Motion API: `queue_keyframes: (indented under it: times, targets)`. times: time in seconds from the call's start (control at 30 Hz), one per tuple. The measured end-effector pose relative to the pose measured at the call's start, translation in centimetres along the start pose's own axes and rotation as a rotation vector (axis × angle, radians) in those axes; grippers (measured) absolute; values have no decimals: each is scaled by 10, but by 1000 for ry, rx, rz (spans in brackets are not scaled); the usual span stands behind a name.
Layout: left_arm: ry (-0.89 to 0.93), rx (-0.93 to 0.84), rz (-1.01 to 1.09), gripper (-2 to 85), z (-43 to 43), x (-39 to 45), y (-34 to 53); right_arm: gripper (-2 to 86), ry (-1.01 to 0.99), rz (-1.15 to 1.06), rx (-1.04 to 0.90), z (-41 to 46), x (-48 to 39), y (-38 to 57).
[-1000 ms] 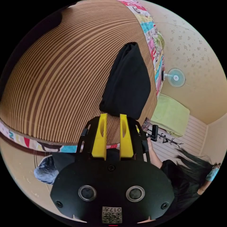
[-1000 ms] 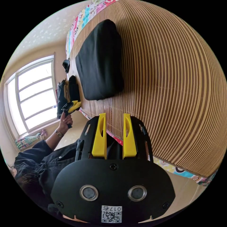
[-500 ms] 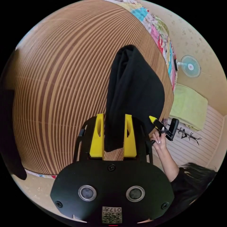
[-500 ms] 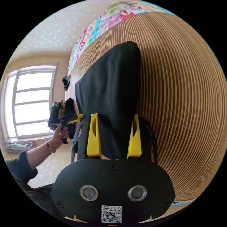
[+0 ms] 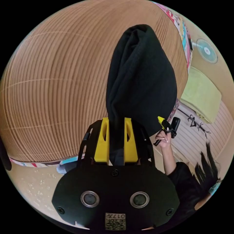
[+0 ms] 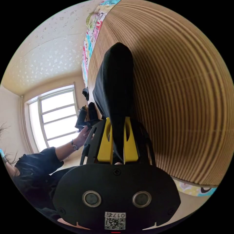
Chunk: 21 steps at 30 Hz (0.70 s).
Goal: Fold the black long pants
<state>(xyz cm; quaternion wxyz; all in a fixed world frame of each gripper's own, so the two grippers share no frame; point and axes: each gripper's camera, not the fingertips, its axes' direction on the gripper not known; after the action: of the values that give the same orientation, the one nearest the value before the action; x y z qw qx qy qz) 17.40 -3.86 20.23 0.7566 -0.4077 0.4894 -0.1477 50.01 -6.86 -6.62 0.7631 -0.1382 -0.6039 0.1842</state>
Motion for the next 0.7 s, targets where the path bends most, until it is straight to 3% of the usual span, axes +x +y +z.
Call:
queue_keyframes:
  times: [0.2,0.37,0.43,0.53,0.7]
  targets:
    - [91,-113,158,72,109,148,-26,63,226,36,164,-181,25,29]
    - [102,-273,346,83,200,304,-8,77,495,247,392,-348,36,73]
    - [82,-298,372,80,205,330,10,86,596,345,424,-378,39,89]
    - [5,-321,432,56,188,337,38,93,725,474,447,-387,45,114]
    - [-325,-311,360,41,108,244,73,59,694,648,418,-316,70,139]
